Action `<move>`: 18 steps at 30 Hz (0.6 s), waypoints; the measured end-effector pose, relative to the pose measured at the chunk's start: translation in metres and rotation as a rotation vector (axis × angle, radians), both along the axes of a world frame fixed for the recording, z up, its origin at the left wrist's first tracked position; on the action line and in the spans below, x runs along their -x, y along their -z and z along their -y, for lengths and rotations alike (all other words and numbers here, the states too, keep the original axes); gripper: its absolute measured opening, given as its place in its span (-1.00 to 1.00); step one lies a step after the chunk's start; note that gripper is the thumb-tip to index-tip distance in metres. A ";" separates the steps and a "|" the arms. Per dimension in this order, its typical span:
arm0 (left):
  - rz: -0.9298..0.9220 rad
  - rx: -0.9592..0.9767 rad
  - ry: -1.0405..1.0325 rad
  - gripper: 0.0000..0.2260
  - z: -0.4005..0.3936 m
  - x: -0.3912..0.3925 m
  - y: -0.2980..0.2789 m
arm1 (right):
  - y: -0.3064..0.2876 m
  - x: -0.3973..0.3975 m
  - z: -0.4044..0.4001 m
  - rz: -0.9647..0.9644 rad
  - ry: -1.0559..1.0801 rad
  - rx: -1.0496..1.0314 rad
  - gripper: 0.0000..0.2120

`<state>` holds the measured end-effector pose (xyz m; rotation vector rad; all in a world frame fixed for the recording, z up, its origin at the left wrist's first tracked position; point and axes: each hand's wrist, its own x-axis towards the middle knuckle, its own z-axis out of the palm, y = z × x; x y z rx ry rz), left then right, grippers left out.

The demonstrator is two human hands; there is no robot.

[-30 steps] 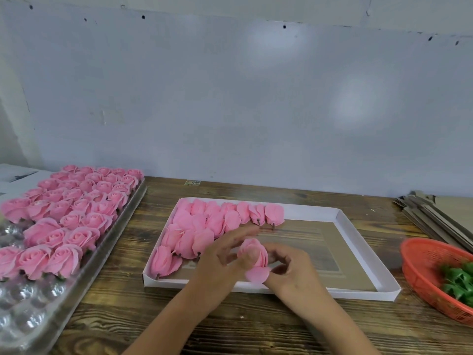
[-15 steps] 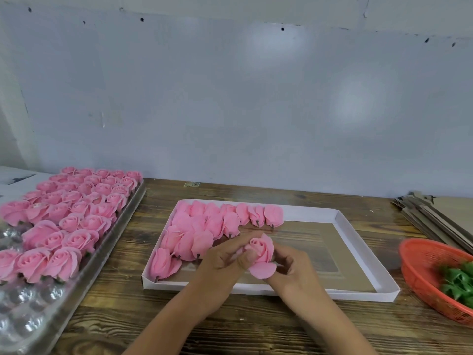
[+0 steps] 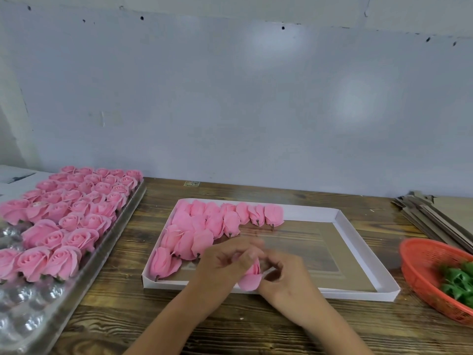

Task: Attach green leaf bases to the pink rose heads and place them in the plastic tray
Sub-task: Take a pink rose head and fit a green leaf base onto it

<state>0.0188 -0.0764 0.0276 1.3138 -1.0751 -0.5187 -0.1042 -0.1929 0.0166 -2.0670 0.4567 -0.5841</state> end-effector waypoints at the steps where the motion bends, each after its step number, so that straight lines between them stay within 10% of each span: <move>1: 0.005 -0.021 0.004 -0.84 0.000 0.000 0.000 | 0.000 0.000 -0.001 -0.002 -0.001 0.002 -0.90; 18: 0.078 -0.114 0.008 -0.75 0.006 -0.005 0.011 | -0.001 -0.002 -0.008 0.079 0.006 -0.077 -0.78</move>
